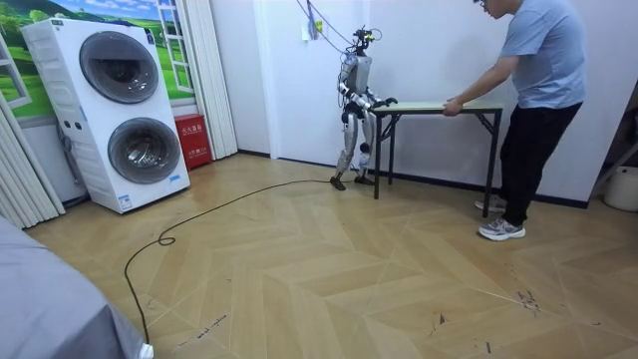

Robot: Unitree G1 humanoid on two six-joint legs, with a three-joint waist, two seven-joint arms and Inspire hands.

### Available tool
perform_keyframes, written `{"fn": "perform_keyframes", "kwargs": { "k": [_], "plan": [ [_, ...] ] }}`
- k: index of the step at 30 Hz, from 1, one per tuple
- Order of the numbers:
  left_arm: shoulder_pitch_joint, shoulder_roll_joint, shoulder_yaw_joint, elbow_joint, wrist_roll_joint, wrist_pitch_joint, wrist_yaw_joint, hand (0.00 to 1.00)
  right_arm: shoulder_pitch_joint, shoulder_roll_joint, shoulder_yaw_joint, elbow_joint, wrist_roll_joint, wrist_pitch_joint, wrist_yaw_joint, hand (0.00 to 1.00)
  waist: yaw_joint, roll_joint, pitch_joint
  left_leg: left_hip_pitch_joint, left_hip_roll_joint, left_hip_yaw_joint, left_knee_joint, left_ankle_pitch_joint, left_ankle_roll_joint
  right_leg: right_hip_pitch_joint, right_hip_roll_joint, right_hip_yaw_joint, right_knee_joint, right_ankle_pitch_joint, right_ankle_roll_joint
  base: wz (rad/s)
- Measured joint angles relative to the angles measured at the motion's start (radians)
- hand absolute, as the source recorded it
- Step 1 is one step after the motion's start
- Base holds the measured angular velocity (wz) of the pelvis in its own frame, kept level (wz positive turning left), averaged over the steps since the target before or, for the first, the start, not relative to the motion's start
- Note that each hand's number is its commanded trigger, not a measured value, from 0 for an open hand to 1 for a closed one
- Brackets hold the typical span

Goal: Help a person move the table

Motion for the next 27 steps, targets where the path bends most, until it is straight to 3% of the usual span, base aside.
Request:
{"fn": "perform_keyframes", "kwargs": {
  "k": [1,3,4,5,13,27],
  "plan": [
    [0.0,0.0,0.0,0.0,0.0,0.0,0.003,1.0,0.002,0.001,0.002,-0.002,0.0,0.0,-0.002,1.0,-0.004,0.005,0.0024,0.0,-0.003,-0.017,0.012,-0.012,0.003,-0.046,0.016,0.061,0.005,-0.03,-0.01,0.4],
    [0.0,0.005,-0.001,0.0,0.001,-0.001,0.005,1.0,0.005,0.001,0.004,-0.003,0.0,-0.002,-0.004,1.0,-0.032,0.004,0.0013,0.001,-0.021,-0.041,0.016,-0.017,0.009,-0.082,0.031,0.098,-0.099,-0.035,-0.013,0.63],
    [-0.001,0.01,0.004,0.0,0.0,-0.001,0.01,1.0,0.006,0.004,0.003,-0.007,-0.002,-0.003,-0.01,1.0,-0.05,-0.002,0.0,0.005,-0.043,-0.06,0.021,-0.019,0.011,-0.099,0.037,0.124,-0.18,0.012,-0.007,0.85],
    [-0.002,0.004,-0.001,0.011,0.0,0.0,0.015,1.0,0.014,0.003,0.003,-0.011,-0.003,-0.005,-0.016,1.0,-0.069,0.001,-0.0028,0.018,-0.05,-0.058,0.022,-0.02,0.012,-0.102,0.042,0.131,-0.183,0.051,-0.011,0.7],
    [-0.001,0.011,-0.002,0.006,0.004,0.002,0.034,1.0,0.02,-0.01,0.013,-0.014,0.018,-0.004,-0.035,1.0,-0.024,-0.001,-0.0043,0.102,-0.025,-0.032,-0.078,-0.014,-0.003,0.008,0.087,0.158,-0.34,0.104,-0.018,-0.08],
    [0.001,0.019,-0.006,0.009,0.019,0.003,0.046,1.0,0.023,0.002,0.014,0.002,0.026,-0.002,-0.041,1.0,-0.021,-0.018,-0.0022,0.15,-0.028,-0.034,-0.127,-0.017,-0.006,0.055,0.088,0.156,-0.371,0.107,-0.015,-0.01]
  ]
}}
